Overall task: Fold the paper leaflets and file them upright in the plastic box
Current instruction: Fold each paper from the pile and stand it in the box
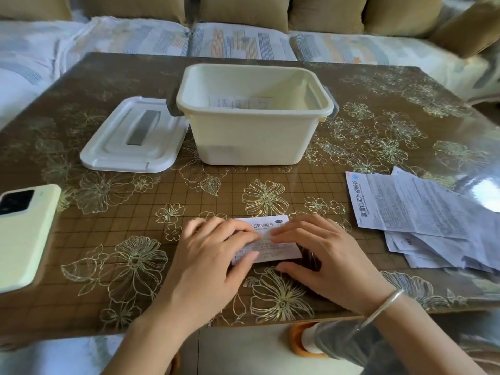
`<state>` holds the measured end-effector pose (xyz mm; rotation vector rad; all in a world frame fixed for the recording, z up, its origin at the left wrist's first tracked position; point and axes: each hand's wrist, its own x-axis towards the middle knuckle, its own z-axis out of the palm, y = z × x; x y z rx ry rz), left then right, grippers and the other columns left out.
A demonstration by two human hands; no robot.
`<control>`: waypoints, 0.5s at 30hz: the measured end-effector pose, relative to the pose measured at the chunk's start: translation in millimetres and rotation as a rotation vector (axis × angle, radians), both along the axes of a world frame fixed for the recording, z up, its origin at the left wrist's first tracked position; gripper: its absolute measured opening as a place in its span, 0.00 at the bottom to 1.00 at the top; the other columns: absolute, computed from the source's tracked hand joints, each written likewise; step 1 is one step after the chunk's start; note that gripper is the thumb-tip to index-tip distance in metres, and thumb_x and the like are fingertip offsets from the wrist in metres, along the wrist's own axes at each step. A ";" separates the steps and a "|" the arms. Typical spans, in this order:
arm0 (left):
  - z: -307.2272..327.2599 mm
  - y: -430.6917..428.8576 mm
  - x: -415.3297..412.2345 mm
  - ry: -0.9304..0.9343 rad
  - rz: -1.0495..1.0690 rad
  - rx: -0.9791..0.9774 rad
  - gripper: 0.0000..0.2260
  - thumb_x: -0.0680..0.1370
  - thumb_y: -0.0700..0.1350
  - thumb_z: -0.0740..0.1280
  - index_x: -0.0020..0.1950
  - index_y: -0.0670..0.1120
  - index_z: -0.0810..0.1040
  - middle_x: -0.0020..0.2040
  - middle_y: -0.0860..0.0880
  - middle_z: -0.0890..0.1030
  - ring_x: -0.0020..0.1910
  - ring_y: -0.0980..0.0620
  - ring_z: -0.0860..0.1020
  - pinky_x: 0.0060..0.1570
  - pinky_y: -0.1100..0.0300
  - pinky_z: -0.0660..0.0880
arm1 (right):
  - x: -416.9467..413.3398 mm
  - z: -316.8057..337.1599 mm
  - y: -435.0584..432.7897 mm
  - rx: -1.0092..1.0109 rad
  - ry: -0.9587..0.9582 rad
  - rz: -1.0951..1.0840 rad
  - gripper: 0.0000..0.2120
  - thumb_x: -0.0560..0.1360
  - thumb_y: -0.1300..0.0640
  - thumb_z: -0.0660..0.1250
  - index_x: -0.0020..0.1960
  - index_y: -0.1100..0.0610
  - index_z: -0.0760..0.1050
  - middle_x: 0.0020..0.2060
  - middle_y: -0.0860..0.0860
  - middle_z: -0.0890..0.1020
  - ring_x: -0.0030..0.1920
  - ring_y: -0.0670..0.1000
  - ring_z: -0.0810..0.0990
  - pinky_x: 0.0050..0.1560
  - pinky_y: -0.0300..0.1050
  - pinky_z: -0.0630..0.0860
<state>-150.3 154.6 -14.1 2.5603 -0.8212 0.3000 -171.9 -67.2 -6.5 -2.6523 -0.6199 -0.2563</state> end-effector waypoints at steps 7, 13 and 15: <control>-0.3 -1.6 11.9 0.046 0.044 -0.171 0.17 0.74 0.65 0.61 0.52 0.57 0.81 0.49 0.64 0.80 0.48 0.63 0.75 0.51 0.61 0.67 | 8.7 6.2 10.9 0.193 -0.037 -0.147 0.12 0.75 0.45 0.61 0.52 0.48 0.80 0.43 0.42 0.81 0.42 0.43 0.79 0.38 0.44 0.79; -1.9 -12.4 23.0 0.106 0.164 -0.250 0.17 0.71 0.46 0.76 0.59 0.49 0.80 0.51 0.57 0.83 0.48 0.59 0.79 0.50 0.60 0.75 | 23.4 3.1 24.8 0.158 0.005 -0.277 0.13 0.72 0.51 0.70 0.56 0.48 0.77 0.42 0.40 0.79 0.39 0.44 0.76 0.38 0.44 0.78; -3.7 -12.9 23.7 0.122 0.160 -0.238 0.19 0.71 0.45 0.76 0.60 0.49 0.80 0.52 0.57 0.82 0.49 0.58 0.79 0.51 0.57 0.77 | 25.2 3.1 26.9 0.137 0.013 -0.280 0.14 0.71 0.52 0.72 0.56 0.49 0.77 0.44 0.41 0.80 0.43 0.45 0.76 0.41 0.43 0.77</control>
